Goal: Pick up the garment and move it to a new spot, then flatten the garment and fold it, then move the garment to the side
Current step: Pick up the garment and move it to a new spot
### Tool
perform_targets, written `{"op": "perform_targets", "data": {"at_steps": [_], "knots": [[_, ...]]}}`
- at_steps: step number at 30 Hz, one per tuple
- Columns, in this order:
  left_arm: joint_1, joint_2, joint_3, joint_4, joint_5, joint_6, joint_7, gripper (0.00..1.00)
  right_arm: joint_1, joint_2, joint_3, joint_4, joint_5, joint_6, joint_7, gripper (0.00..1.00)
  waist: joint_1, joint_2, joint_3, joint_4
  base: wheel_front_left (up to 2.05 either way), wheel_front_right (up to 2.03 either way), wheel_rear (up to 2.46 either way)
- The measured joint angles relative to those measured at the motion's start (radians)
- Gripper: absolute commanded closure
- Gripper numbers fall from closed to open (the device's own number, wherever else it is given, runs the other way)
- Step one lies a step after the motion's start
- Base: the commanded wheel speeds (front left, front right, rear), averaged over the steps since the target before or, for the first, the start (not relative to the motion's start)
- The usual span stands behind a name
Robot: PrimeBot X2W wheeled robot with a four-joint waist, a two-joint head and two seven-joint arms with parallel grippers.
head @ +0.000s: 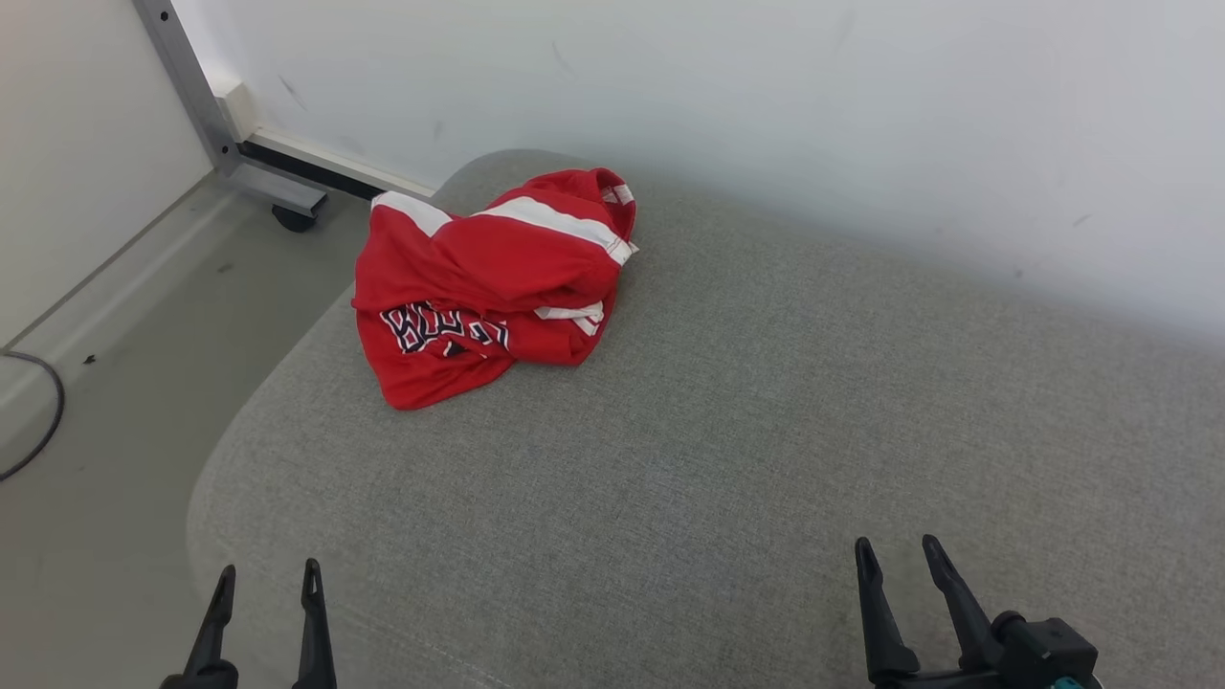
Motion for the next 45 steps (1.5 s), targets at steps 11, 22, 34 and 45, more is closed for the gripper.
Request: {"op": "perform_targets", "data": {"at_steps": [11,22,34,45], "knots": [[-0.055,-0.005,0.022,-0.005,-0.024,-0.010,0.000,0.00,-0.007,0.000,-0.021,-0.014,-0.021,0.000,0.000,0.00,0.0000,0.0000,0.029,-0.001,0.00,0.00,0.00],[-0.357,0.023,0.037,0.024,-0.064,-0.041,0.000,0.00,-0.072,-0.027,-0.044,-0.068,-0.069,0.000,0.000,0.00,0.0001,0.0000,0.124,-0.073,0.00,0.00,0.00],[-0.745,0.146,0.024,0.183,-0.112,-0.054,0.000,0.00,-0.170,-0.078,-0.072,-0.147,-0.068,0.000,0.000,0.00,0.0004,0.0001,0.294,-0.207,0.00,0.00,0.00],[-0.973,0.296,-0.028,0.445,-0.151,-0.059,0.131,0.00,-0.216,-0.082,-0.093,-0.217,-0.067,0.000,0.000,0.00,0.0003,0.0002,0.425,-0.336,0.00,0.00,0.00]]}}
